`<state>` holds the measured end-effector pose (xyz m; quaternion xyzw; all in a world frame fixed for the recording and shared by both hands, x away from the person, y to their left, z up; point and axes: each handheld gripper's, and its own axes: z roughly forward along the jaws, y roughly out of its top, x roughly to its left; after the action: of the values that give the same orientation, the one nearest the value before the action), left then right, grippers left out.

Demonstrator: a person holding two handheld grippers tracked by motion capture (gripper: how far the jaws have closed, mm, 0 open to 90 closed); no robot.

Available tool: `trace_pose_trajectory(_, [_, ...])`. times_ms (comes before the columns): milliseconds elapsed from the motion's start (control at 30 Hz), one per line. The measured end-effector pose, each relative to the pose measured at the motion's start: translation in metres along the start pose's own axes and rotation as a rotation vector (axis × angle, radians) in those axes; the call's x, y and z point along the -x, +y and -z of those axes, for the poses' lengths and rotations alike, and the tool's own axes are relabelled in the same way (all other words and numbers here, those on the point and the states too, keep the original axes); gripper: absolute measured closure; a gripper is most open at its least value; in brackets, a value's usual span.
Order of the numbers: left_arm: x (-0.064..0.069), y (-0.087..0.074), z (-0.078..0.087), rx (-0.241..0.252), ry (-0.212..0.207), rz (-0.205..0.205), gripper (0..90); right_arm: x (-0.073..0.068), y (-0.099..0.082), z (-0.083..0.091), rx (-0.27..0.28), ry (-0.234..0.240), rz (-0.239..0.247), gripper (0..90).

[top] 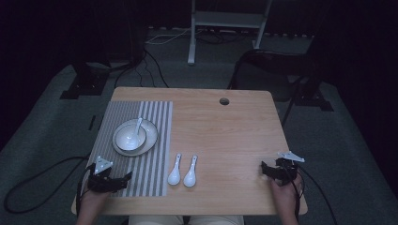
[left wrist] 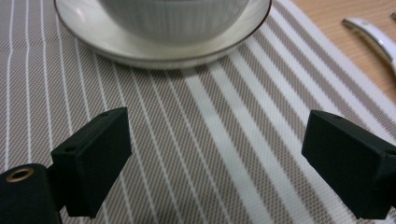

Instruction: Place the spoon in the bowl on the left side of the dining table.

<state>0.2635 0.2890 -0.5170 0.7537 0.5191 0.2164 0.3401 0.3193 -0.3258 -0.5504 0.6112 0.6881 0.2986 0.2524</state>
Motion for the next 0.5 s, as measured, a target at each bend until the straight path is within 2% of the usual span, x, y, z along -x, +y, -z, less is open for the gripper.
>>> trace_pose_trajectory(267, [-0.002, -0.013, 0.005, -0.010, 0.019, -0.004, 8.4, 0.000, 0.000, 0.000, 0.000, 0.000, 0.000, 12.0])
trace_pose_trajectory(433, [-0.005, -0.024, 0.006, -0.017, 0.028, 0.020, 8.4, 0.000, 0.000, 0.000, 0.000, 0.000, 0.001, 12.0])
trace_pose_trajectory(500, [-0.005, -0.027, 0.007, -0.011, 0.017, 0.032, 8.4, 0.000, 0.000, 0.000, 0.000, 0.000, 0.000, 12.0])
